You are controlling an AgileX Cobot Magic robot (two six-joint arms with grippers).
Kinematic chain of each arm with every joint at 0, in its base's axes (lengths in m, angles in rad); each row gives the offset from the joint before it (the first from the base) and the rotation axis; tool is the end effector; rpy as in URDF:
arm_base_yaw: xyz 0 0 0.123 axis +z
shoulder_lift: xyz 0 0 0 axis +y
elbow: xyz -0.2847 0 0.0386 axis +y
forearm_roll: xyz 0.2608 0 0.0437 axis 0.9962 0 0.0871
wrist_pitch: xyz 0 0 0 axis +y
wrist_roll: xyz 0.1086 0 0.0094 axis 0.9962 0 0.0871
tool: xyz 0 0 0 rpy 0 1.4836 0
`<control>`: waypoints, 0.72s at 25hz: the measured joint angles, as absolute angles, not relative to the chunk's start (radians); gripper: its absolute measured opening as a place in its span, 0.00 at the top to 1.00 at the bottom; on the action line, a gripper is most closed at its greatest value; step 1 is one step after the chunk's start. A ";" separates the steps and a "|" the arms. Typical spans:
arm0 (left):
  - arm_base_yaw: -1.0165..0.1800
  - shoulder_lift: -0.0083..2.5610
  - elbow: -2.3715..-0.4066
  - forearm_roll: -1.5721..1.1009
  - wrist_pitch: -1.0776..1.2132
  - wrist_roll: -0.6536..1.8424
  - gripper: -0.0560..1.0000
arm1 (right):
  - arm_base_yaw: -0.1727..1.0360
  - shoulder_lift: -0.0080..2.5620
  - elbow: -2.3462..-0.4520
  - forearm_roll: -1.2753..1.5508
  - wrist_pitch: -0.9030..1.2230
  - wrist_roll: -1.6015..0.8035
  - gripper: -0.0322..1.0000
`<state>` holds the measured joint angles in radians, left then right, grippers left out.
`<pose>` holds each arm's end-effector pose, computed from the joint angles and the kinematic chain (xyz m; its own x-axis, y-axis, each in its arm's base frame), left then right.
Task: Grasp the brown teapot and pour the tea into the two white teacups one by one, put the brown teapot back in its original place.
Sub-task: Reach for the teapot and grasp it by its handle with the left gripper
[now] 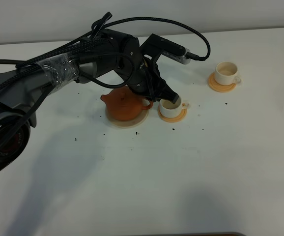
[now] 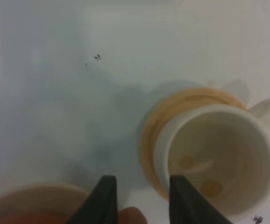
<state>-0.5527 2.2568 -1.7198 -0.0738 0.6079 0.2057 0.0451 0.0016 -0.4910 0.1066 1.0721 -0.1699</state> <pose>0.4318 -0.2717 0.1281 -0.6548 0.5736 -0.4921 0.6436 0.7646 0.0349 0.0201 0.0111 0.2718 -0.4545 -0.1386 -0.8799 -0.1822 0.9814 -0.0605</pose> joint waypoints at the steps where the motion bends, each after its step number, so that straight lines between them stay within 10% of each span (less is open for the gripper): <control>1: -0.553 2.257 -1.720 -0.079 0.608 0.214 0.68 | 0.045 0.002 -0.491 0.107 1.072 -0.170 0.73; 18: -0.553 2.257 -1.729 -0.128 0.703 0.309 0.68 | 0.045 0.002 -0.491 0.107 1.072 -0.170 0.73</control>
